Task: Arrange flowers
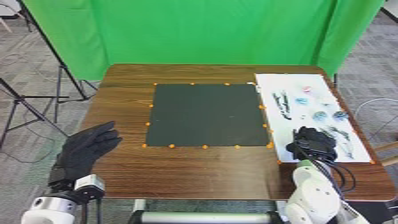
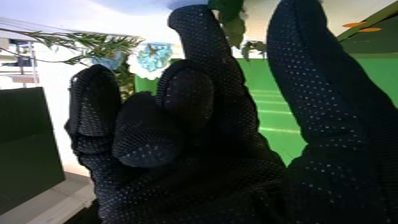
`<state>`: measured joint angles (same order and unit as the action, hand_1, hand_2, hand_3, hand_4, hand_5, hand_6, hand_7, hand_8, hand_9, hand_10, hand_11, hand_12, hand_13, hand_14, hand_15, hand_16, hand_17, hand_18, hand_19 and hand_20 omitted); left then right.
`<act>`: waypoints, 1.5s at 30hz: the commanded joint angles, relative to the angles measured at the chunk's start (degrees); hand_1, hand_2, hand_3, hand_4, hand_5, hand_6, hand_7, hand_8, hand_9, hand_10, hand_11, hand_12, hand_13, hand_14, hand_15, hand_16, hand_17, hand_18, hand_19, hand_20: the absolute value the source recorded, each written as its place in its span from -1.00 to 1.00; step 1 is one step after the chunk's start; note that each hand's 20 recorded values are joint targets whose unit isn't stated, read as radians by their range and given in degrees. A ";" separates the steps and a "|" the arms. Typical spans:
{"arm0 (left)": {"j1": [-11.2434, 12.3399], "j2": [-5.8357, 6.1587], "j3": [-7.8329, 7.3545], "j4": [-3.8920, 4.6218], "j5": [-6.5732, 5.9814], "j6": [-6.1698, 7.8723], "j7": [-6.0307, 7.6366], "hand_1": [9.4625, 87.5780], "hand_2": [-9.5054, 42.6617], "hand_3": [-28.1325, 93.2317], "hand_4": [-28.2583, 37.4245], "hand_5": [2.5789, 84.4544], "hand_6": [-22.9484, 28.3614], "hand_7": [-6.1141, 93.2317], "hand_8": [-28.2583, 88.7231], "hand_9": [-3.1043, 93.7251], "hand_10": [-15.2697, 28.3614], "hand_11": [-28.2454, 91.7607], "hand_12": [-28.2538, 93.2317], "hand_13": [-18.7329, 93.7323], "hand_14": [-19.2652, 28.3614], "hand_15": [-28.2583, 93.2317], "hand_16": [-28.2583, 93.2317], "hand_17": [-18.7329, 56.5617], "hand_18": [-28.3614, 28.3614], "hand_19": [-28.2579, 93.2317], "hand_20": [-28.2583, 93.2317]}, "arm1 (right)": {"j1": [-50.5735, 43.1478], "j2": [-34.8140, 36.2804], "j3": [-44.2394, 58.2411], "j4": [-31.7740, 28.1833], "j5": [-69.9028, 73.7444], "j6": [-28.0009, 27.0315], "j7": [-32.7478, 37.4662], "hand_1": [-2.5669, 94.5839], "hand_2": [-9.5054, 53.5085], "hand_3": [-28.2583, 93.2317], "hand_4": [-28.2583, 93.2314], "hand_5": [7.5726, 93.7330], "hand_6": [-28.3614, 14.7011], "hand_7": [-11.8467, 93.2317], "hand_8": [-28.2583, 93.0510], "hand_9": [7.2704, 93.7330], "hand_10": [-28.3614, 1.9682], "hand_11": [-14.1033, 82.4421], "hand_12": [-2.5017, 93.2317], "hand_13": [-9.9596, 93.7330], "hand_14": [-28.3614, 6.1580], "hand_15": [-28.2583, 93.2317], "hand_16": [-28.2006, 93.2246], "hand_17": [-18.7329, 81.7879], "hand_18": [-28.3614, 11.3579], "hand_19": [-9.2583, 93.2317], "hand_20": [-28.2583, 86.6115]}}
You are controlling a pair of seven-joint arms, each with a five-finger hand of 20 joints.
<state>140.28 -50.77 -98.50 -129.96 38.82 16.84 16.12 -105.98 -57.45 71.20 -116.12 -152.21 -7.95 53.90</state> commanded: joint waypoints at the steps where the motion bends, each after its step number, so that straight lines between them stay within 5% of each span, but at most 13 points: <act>1: 0.75 -0.19 0.03 0.10 -0.20 0.05 0.23 -0.53 -0.37 0.76 -0.54 0.12 0.49 -0.61 -0.65 -0.10 0.77 0.11 -0.37 -0.14 1.00 0.52 -0.76 -0.71 0.80 0.44 -0.11 | -2.90 0.02 -0.49 2.90 1.81 -2.36 1.02 -0.11 -1.00 0.65 -0.93 0.62 -0.03 -0.49 -0.71 0.46 -0.28 0.72 -0.14 0.55 -0.23 0.99 0.00 0.13 -0.97 1.00 -0.17; 20: 0.72 -0.56 -0.16 -0.05 -0.12 0.21 0.02 -0.53 -0.37 0.76 -0.54 0.12 0.49 -0.61 -0.65 -0.10 0.77 0.11 -0.37 -0.14 1.00 0.52 -0.76 -0.71 0.79 0.44 -0.12 | -2.66 -0.96 0.63 3.09 5.62 -5.75 1.02 0.22 -1.00 0.59 -0.99 0.86 0.09 -0.43 -0.44 0.65 -0.04 0.70 -0.14 0.68 -0.06 0.95 -0.02 0.14 -0.94 1.00 -0.18; 23: 0.62 0.15 0.21 0.05 -0.70 0.73 0.62 -0.53 -0.37 0.76 -0.54 0.12 0.49 -0.61 -0.65 -0.10 0.77 0.11 -0.37 -0.14 1.00 0.52 -0.76 -0.71 0.79 0.44 -0.12 | -2.75 -0.79 0.73 3.22 5.35 -3.80 0.51 0.22 -1.00 0.60 -1.00 0.88 0.09 -0.42 -0.43 0.66 -0.03 0.69 -0.14 0.70 -0.03 0.95 -0.02 0.14 -0.94 1.00 -0.18; 38: 0.75 -0.68 -0.03 -0.07 -0.05 0.61 -0.16 -0.53 -0.37 0.76 -0.54 0.12 0.49 -0.61 -0.65 -0.10 0.77 0.11 -0.37 -0.14 1.00 0.52 -0.76 -0.70 0.79 0.44 -0.12 | -2.21 0.76 1.21 1.60 5.84 7.13 -0.98 0.16 -1.00 0.70 -0.91 0.88 0.07 -0.37 -0.22 0.70 -0.02 0.69 -0.16 0.74 0.05 0.93 -0.01 0.14 -0.91 1.00 -0.16; 39: 1.08 0.15 0.21 -0.15 -0.79 1.37 0.82 -0.53 -0.37 0.76 -0.54 0.12 0.49 -0.61 -0.65 -0.10 0.77 0.11 -0.37 -0.14 1.00 0.52 -0.76 -0.70 0.79 0.44 -0.12 | -1.99 1.01 1.20 1.55 5.66 8.08 -1.11 0.15 -1.00 0.70 -0.91 0.87 0.07 -0.36 -0.21 0.70 -0.01 0.69 -0.16 0.74 0.05 0.92 -0.01 0.14 -0.91 1.00 -0.16; 40: 0.88 -0.44 -0.10 -0.18 -0.36 0.84 -0.28 -0.53 -0.37 0.76 -0.54 0.12 0.49 -0.61 -0.65 -0.10 0.77 0.11 -0.37 -0.14 1.00 0.52 -0.76 -0.70 0.79 0.44 -0.12 | -2.10 1.20 1.33 1.28 5.47 8.84 -0.88 0.15 -1.00 0.71 -0.90 0.88 0.07 -0.36 -0.21 0.70 -0.01 0.69 -0.16 0.74 0.05 0.92 -0.01 0.14 -0.90 1.00 -0.16; 45: 1.33 0.38 -0.10 -0.32 -0.93 1.27 0.31 -0.53 -0.37 0.76 -0.54 0.12 0.49 -0.60 -0.65 -0.10 0.77 0.11 -0.37 -0.14 1.00 0.52 -0.76 -0.70 0.79 0.44 -0.12 | -0.69 2.33 1.28 0.69 4.88 11.98 -0.71 0.14 -1.00 0.72 -0.89 0.88 0.06 -0.36 -0.20 0.71 -0.01 0.69 -0.17 0.75 0.07 0.92 -0.01 0.15 -0.89 1.00 -0.16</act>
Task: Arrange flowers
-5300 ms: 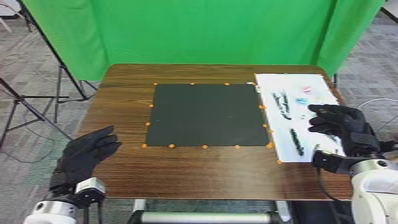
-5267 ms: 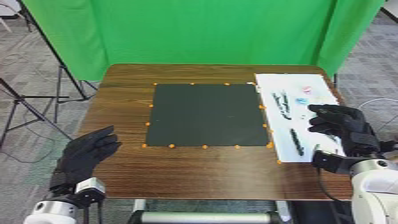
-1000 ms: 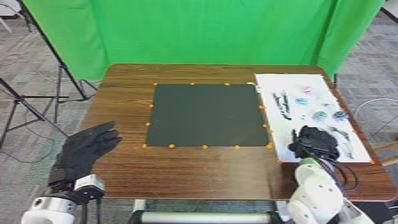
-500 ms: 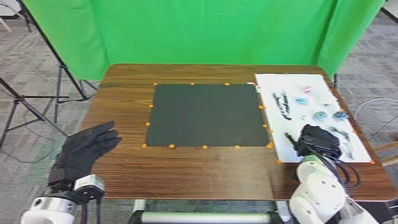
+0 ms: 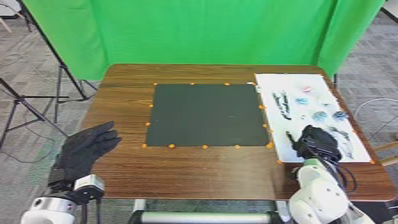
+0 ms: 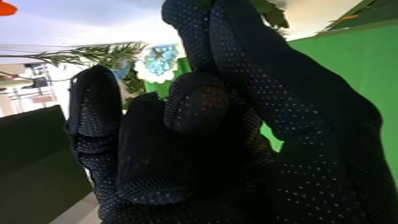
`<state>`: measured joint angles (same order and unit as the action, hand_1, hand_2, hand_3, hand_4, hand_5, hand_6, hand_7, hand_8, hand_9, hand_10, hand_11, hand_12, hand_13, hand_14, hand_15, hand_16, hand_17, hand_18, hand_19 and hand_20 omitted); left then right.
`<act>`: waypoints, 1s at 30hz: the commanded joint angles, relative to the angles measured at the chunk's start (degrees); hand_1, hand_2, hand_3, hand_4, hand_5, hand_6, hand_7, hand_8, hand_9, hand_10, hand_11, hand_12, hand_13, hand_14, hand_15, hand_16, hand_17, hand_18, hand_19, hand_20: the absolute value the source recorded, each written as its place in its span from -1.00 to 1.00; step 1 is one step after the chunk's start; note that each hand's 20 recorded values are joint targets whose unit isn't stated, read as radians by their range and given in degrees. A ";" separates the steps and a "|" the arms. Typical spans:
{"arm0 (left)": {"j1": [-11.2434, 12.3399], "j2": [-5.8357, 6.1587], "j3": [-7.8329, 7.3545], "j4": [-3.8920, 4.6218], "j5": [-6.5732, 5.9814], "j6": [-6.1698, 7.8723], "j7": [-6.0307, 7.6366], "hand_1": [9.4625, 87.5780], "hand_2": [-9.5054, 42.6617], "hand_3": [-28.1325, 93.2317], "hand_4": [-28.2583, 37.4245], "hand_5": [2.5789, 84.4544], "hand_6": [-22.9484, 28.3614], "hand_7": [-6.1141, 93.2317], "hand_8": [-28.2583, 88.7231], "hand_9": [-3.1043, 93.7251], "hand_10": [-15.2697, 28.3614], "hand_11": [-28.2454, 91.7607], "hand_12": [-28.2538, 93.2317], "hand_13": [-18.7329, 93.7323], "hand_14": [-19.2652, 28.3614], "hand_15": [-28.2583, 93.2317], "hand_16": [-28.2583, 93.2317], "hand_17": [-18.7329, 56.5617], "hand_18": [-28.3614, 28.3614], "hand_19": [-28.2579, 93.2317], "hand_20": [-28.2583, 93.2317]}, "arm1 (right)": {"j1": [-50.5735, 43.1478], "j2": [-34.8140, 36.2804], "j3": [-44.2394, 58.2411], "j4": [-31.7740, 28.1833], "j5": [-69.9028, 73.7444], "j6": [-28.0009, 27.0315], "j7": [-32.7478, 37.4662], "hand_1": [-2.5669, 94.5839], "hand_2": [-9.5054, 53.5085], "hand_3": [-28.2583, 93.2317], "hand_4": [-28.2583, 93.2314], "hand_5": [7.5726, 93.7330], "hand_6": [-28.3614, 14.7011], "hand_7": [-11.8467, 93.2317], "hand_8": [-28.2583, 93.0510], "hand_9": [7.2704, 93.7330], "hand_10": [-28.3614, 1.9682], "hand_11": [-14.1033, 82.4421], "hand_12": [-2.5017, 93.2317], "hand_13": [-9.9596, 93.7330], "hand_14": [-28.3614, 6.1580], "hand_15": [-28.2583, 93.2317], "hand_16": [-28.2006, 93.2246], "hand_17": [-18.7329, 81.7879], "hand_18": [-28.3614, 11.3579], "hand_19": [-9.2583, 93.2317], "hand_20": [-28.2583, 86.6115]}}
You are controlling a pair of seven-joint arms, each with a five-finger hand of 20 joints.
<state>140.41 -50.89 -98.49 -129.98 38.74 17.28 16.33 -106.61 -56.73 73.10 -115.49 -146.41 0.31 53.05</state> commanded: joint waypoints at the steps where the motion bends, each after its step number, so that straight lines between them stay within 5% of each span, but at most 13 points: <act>1: 1.04 0.19 -0.17 -0.31 -0.62 0.62 -0.23 -0.53 -0.37 0.76 -0.54 0.12 0.49 -0.60 -0.65 -0.10 0.77 0.11 -0.37 -0.14 1.00 0.52 -0.76 -0.70 0.79 0.44 -0.12 | 0.17 1.82 -0.67 -0.10 -1.04 4.21 0.25 0.14 -1.00 0.72 -0.89 0.88 0.06 -0.36 -0.20 0.71 -0.01 0.69 -0.17 0.75 0.07 0.92 -0.01 0.15 -0.89 1.00 -0.16; 12: 1.47 -0.12 -0.48 -0.56 -0.40 0.69 -0.52 -0.53 -0.37 0.76 -0.53 0.12 0.49 -0.61 -0.66 -0.10 0.76 0.11 -0.37 -0.14 1.00 0.52 -0.76 -0.70 0.79 0.44 -0.12 | 3.25 3.37 -0.96 -1.51 -1.63 5.91 0.91 0.12 -1.00 0.74 -0.88 0.90 0.06 -0.35 -0.19 0.72 -0.01 0.70 -0.18 0.76 0.07 0.91 -0.01 0.16 -0.88 1.00 -0.15; 18: 1.31 0.10 -0.23 -0.52 -0.62 0.83 -0.31 -0.53 -0.36 0.76 -0.54 0.12 0.49 -0.60 -0.66 -0.10 0.76 0.11 -0.37 -0.14 1.00 0.52 -0.76 -0.70 0.79 0.44 -0.12 | 2.37 3.45 -0.41 -2.97 -2.21 -0.95 2.20 0.11 -1.00 0.71 -0.89 0.85 0.08 -0.32 -0.25 0.67 0.01 0.68 -0.19 0.72 0.04 0.88 -0.01 0.13 -0.88 1.00 -0.20; 21: 1.52 -0.10 -0.63 -0.67 -0.34 0.67 -0.52 -0.53 -0.36 0.76 -0.54 0.12 0.49 -0.61 -0.66 -0.10 0.76 0.11 -0.37 -0.14 1.00 0.51 -0.76 -0.70 0.79 0.44 -0.12 | 0.29 3.53 1.40 -5.18 0.16 -7.85 1.55 0.00 -1.00 0.67 -0.89 0.66 -0.03 -0.37 -0.34 0.50 -0.20 0.63 -0.20 0.58 -0.12 0.86 -0.02 0.02 -0.95 0.95 -0.26; 24: 2.01 -0.05 -0.90 -0.82 -0.55 1.11 -0.05 -0.53 -0.36 0.76 -0.54 0.12 0.49 -0.60 -0.65 -0.10 0.76 0.11 -0.37 -0.14 1.00 0.52 -0.76 -0.70 0.79 0.44 -0.12 | -0.88 3.75 3.14 -7.17 4.24 -12.97 1.46 -0.12 -1.00 0.72 -0.88 0.52 -0.12 -0.44 -0.68 0.27 -0.65 0.49 -0.27 0.40 -0.39 0.82 -0.07 -0.05 -1.00 0.90 -0.33; 27: 2.11 -0.33 -1.14 -0.81 -0.31 0.69 -0.47 -0.53 -0.36 0.76 -0.54 0.12 0.49 -0.60 -0.66 -0.10 0.76 0.11 -0.37 -0.14 1.00 0.52 -0.76 -0.70 0.79 0.43 -0.12 | -0.73 3.71 4.07 -7.63 6.64 -16.59 1.84 -0.14 -1.00 0.71 -0.89 0.46 -0.17 -0.50 -0.70 0.15 -0.83 0.38 -0.33 0.28 -0.57 0.80 -0.10 -0.08 -1.00 0.87 -0.35; 30: 2.02 0.88 -0.43 -0.61 -1.37 1.33 0.74 -0.53 -0.36 0.76 -0.54 0.12 0.49 -0.60 -0.66 -0.10 0.76 0.11 -0.37 -0.14 1.00 0.52 -0.76 -0.70 0.79 0.43 -0.12 | -0.36 3.75 4.13 -7.34 7.12 -18.32 1.26 -0.14 -1.00 0.71 -0.90 0.43 -0.20 -0.53 -0.69 0.09 -0.94 0.35 -0.35 0.22 -0.68 0.79 -0.12 -0.11 -1.00 0.85 -0.35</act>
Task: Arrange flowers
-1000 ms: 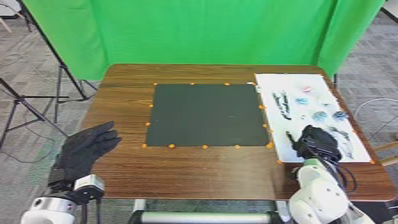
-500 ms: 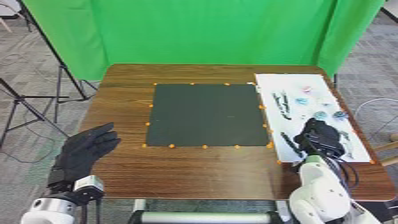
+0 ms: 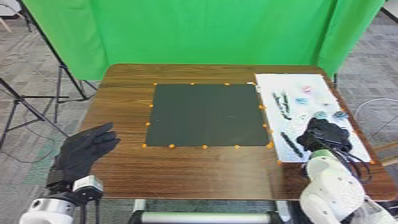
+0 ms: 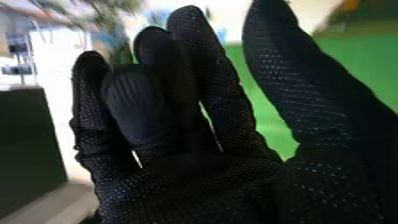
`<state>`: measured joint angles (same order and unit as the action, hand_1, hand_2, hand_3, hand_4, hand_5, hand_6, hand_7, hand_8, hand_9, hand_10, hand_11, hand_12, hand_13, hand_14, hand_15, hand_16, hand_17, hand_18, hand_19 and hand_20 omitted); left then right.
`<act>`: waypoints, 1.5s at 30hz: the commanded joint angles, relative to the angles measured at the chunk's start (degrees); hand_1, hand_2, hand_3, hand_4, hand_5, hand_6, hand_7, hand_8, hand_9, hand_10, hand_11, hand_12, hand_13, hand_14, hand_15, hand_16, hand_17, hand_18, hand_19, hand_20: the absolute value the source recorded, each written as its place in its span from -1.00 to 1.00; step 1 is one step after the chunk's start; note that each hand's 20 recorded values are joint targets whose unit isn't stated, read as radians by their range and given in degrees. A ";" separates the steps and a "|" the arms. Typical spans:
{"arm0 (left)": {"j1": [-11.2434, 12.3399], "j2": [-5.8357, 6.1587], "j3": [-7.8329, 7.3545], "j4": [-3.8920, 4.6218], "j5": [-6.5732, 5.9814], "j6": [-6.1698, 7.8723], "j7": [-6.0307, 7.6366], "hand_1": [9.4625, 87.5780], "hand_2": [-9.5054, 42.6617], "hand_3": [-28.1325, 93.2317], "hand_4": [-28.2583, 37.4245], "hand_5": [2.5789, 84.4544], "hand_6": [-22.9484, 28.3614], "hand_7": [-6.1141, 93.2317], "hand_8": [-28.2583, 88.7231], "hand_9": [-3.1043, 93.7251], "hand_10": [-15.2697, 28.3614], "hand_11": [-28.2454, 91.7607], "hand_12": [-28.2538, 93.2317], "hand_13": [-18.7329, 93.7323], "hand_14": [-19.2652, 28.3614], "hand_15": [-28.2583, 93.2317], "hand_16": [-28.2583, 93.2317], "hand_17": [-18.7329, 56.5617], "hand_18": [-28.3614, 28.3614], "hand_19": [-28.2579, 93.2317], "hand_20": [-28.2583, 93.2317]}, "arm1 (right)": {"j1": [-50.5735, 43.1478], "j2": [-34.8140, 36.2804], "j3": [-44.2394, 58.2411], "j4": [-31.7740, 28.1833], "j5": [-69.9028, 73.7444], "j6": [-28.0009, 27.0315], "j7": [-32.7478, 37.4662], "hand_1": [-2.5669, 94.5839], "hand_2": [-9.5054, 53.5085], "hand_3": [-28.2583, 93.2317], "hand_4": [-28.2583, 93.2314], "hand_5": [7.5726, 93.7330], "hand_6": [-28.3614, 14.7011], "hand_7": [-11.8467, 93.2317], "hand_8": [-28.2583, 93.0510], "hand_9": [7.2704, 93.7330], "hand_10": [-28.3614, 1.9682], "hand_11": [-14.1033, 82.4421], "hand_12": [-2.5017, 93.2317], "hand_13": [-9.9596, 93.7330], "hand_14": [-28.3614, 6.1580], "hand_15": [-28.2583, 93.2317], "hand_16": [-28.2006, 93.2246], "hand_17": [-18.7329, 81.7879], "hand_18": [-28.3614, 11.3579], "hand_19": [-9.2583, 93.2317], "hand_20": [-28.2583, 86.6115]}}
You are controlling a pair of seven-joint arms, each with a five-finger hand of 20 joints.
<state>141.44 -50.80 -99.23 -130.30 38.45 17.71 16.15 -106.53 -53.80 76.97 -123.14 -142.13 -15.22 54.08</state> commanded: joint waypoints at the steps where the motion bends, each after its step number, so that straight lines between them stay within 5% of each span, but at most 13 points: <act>1: 0.56 0.66 0.41 -0.16 -0.89 0.73 0.60 -0.53 -0.36 0.76 -0.54 0.12 0.49 -0.60 -0.66 -0.10 0.76 0.11 -0.37 -0.14 1.00 0.52 -0.76 -0.70 0.79 0.43 -0.12 | -0.48 0.92 0.16 0.35 2.96 -2.66 0.16 -0.14 -1.00 0.71 -0.90 0.42 -0.21 -0.54 -0.69 0.08 -0.95 0.34 -0.35 0.21 -0.69 0.79 -0.12 -0.11 -1.00 0.84 -0.35; 6: 0.79 1.59 0.69 -0.09 -1.55 1.12 1.60 -0.53 -0.36 0.76 -0.54 0.12 0.49 -0.60 -0.66 -0.10 0.76 0.11 -0.37 -0.14 1.00 0.52 -0.76 -0.70 0.79 0.43 -0.12 | -0.01 1.18 -0.97 0.63 2.82 -3.22 -0.09 -0.14 -1.00 0.71 -0.91 0.39 -0.22 -0.56 -0.69 0.04 -0.98 0.30 -0.37 0.17 -0.73 0.78 -0.14 -0.12 -1.00 0.83 -0.35; 23: 0.38 1.30 0.56 0.16 -1.12 0.33 1.32 -0.53 -0.36 0.76 -0.52 0.12 0.49 -0.60 -0.66 -0.10 0.76 0.11 -0.37 -0.14 1.00 0.52 -0.76 -0.70 0.79 0.43 -0.11 | 3.90 2.25 -10.32 6.71 -0.86 -8.81 -0.77 -0.11 -1.00 0.68 -0.92 0.52 -0.19 -0.54 -0.70 0.18 -0.80 0.34 -0.37 0.29 -0.57 0.79 -0.15 -0.08 -1.00 0.84 -0.34; 39: 0.91 1.29 -0.28 0.14 -1.25 0.12 1.41 -0.53 -0.35 0.77 -0.53 0.12 0.49 -0.60 -0.66 -0.10 0.76 0.11 -0.37 -0.14 1.00 0.52 -0.76 -0.70 0.79 0.43 -0.11 | 1.87 0.32 -9.04 10.41 5.38 -9.50 -0.87 -0.07 -1.00 0.69 -0.93 0.61 -0.08 -0.45 -0.70 0.27 -0.64 0.43 -0.32 0.38 -0.43 0.79 -0.12 -0.07 -1.00 0.85 -0.32; 45: 0.66 1.35 -0.24 0.28 -1.17 -0.19 1.32 -0.53 -0.35 0.77 -0.52 0.12 0.49 -0.60 -0.66 -0.10 0.76 0.11 -0.37 -0.14 1.00 0.52 -0.76 -0.70 0.79 0.43 -0.11 | 2.08 -1.30 -10.01 12.16 5.81 -8.88 -0.25 0.07 -1.00 0.63 -0.98 0.69 -0.04 -0.41 -0.43 0.37 -0.45 0.43 -0.21 0.44 -0.33 0.80 -0.09 -0.08 -1.00 0.83 -0.25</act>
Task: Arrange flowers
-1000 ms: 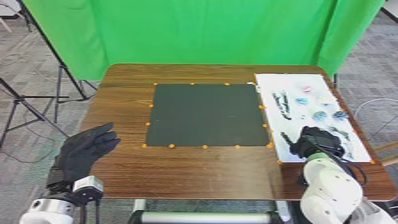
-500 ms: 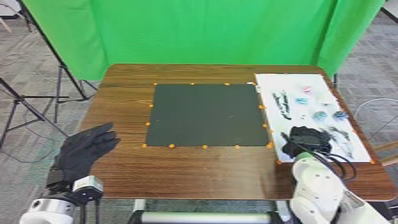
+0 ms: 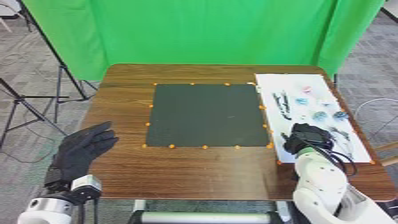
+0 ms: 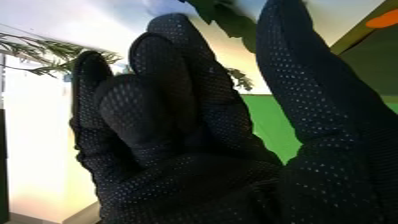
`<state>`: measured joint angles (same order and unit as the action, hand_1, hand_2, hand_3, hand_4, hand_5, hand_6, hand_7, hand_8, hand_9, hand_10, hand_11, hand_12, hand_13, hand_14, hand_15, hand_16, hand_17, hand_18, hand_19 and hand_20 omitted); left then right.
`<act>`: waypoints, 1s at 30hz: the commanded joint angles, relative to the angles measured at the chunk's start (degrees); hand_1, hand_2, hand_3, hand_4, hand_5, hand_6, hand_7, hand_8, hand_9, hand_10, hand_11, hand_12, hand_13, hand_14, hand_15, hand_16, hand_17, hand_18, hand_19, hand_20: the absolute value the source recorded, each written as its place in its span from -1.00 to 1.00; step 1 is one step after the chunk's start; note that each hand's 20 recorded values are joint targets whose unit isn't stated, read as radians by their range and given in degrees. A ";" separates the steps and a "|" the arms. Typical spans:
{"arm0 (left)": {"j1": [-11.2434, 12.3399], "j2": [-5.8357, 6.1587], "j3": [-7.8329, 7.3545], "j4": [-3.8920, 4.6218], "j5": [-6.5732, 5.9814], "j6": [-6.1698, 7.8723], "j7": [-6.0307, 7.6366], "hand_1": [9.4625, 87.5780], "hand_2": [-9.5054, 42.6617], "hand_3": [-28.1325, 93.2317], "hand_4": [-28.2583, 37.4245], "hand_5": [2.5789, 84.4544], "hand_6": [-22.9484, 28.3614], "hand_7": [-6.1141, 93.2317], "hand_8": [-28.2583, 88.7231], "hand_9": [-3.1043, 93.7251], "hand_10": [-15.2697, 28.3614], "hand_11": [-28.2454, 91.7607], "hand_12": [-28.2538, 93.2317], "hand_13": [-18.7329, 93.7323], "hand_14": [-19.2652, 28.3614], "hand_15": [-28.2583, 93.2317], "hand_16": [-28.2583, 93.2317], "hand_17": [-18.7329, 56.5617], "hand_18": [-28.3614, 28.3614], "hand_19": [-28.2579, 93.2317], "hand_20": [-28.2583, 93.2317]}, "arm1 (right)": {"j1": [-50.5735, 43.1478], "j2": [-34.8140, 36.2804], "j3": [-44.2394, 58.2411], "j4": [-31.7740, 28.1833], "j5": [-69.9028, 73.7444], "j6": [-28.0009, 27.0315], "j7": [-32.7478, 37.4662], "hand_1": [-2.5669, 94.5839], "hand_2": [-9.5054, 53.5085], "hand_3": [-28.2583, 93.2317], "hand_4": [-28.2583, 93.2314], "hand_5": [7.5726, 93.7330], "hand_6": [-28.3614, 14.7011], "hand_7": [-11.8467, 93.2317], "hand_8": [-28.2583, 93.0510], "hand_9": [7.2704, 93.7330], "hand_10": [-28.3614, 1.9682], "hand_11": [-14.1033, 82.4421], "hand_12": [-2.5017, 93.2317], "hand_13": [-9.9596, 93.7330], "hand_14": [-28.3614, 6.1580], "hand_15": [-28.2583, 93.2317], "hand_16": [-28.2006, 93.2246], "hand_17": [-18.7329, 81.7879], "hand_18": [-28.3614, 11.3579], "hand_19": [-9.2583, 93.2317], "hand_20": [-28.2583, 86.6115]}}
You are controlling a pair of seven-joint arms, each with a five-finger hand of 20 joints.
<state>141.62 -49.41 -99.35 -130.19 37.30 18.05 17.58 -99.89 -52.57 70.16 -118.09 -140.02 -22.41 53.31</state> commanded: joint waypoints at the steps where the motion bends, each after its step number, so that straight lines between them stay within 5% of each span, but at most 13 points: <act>1: 0.49 0.27 -0.06 0.16 -0.25 -0.28 0.11 -0.53 -0.35 0.77 -0.52 0.12 0.49 -0.60 -0.66 -0.10 0.76 0.11 -0.37 -0.14 1.00 0.52 -0.76 -0.70 0.79 0.43 -0.11 | -4.38 -2.69 -3.44 7.57 4.32 -1.15 1.15 0.11 -1.00 0.60 -0.99 0.71 -0.03 -0.40 -0.42 0.39 -0.41 0.42 -0.18 0.46 -0.31 0.80 -0.09 -0.08 -1.00 0.83 -0.24; 8: 0.77 0.40 -0.22 0.13 -0.51 -0.20 0.44 -0.53 -0.35 0.77 -0.52 0.12 0.49 -0.60 -0.66 -0.10 0.76 0.11 -0.37 -0.14 1.00 0.52 -0.76 -0.70 0.79 0.43 -0.11 | -5.06 -3.01 -2.89 9.73 3.64 2.31 2.04 0.22 -1.00 0.60 -0.99 0.84 0.13 -0.37 -0.40 0.60 -0.08 0.31 -0.02 0.59 -0.12 0.78 -0.06 -0.04 -1.00 0.85 -0.21; 25: 0.96 -0.71 -0.48 0.13 0.11 -0.82 -0.13 -0.53 -0.34 0.77 -0.53 0.12 0.49 -0.60 -0.66 -0.10 0.76 0.12 -0.37 -0.14 1.00 0.52 -0.76 -0.70 0.79 0.43 -0.11 | -5.93 -2.22 -1.67 10.10 2.20 14.68 1.79 0.17 -1.00 0.73 -0.94 0.86 0.08 -0.36 -0.17 0.67 -0.10 0.34 0.05 0.67 0.01 0.80 -0.01 0.02 -0.99 0.92 -0.18; 30: 1.83 0.70 -0.27 -0.12 -1.11 0.56 1.83 -0.53 -0.34 0.76 -0.54 0.12 0.49 -0.60 -0.66 -0.10 0.76 0.11 -0.37 -0.14 1.00 0.52 -0.76 -0.70 0.79 0.43 -0.11 | -5.81 -0.03 -1.91 8.08 -0.34 17.48 0.09 0.16 -1.00 0.75 -0.94 0.87 0.06 -0.36 -0.15 0.67 -0.12 0.34 0.06 0.67 0.00 0.80 0.00 0.02 -0.98 0.92 -0.18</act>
<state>141.75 -49.37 -99.61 -130.12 37.20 17.97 17.83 -100.28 -54.65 70.91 -112.95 -139.99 -6.14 54.35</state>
